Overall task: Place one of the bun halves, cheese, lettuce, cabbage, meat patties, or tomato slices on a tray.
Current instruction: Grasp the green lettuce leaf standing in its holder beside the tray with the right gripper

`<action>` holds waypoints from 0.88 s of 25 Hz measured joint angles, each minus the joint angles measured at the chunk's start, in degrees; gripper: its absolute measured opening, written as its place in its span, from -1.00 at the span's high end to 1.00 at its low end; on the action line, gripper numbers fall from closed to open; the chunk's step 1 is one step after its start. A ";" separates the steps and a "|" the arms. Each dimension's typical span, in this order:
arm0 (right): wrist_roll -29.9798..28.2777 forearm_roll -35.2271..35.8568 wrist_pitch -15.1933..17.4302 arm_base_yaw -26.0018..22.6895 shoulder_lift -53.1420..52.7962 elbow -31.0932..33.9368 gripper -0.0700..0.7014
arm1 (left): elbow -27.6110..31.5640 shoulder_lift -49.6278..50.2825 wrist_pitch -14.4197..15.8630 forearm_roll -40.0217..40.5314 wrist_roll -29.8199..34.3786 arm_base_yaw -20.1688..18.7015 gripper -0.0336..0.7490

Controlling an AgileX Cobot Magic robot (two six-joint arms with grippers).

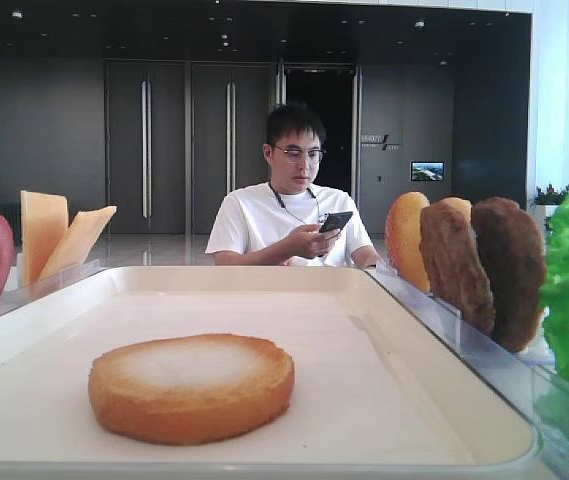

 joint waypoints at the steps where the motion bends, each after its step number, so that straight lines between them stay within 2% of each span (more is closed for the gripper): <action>1: 0.00 0.00 0.00 0.00 0.00 0.00 -0.68 | 0.00 0.00 0.00 0.00 0.00 0.00 -0.29; 22: 0.00 0.00 0.00 0.00 0.00 0.00 -0.68 | 0.00 0.00 -0.02 0.00 0.00 0.00 -0.29</action>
